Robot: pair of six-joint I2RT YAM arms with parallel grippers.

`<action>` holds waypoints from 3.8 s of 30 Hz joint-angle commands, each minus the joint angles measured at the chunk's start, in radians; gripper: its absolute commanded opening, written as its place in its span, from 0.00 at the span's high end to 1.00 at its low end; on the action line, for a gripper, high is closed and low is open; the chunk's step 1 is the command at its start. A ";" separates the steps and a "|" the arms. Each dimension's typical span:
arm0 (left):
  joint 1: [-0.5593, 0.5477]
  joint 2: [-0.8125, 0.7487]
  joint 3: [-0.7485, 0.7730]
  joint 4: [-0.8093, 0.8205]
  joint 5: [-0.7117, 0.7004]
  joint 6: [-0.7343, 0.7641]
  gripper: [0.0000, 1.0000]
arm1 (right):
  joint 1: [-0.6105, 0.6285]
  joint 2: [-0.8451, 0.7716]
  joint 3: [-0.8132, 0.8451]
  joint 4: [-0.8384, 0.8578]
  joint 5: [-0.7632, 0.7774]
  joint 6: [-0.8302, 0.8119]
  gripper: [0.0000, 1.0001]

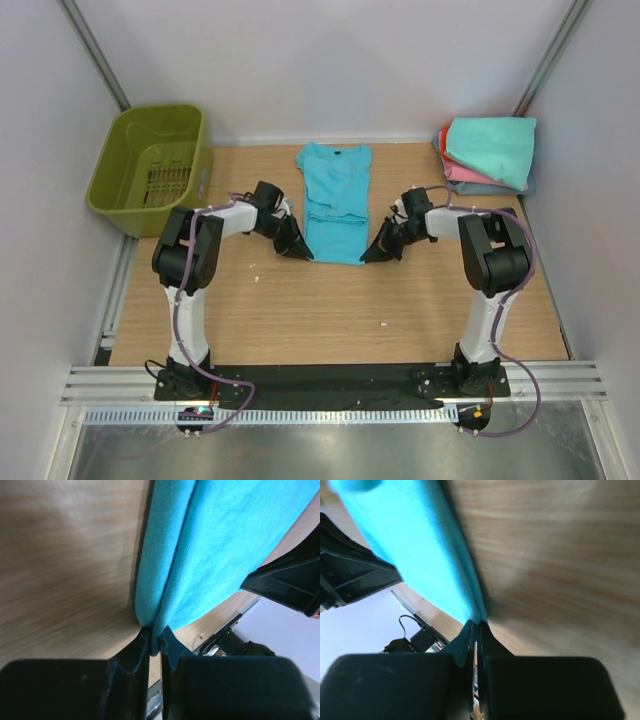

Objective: Fold and stack the t-shirts
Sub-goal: Fold the tshirt, then neatly place the folded tshirt to the corner

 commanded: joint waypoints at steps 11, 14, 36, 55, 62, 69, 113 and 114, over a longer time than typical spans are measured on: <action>-0.071 -0.294 -0.054 0.043 0.013 0.028 1.00 | -0.066 -0.285 0.037 -0.126 -0.047 -0.065 0.99; -0.072 -0.343 -0.031 0.005 -0.004 0.065 1.00 | -0.073 -0.315 0.040 -0.149 -0.049 -0.074 0.99; -0.075 -0.455 0.039 -0.091 -0.059 0.171 1.00 | -0.068 -0.325 0.285 -0.268 -0.027 -0.143 0.99; 0.075 -0.018 0.580 -0.048 -0.087 0.219 1.00 | -0.076 0.304 0.961 -0.127 -0.009 -0.120 0.99; 0.077 0.189 0.832 -0.092 -0.348 0.352 0.17 | -0.073 0.457 1.156 -0.094 0.048 -0.134 0.36; 0.075 0.140 0.709 -0.118 -0.309 0.341 0.18 | -0.123 0.461 1.071 -0.079 -0.012 -0.159 0.35; 0.047 0.341 0.678 -0.077 -0.223 0.326 0.25 | -0.057 0.821 1.178 -0.093 -0.044 -0.163 0.42; 0.049 0.347 0.677 -0.075 -0.220 0.322 0.25 | -0.054 0.821 1.178 -0.096 -0.044 -0.163 0.42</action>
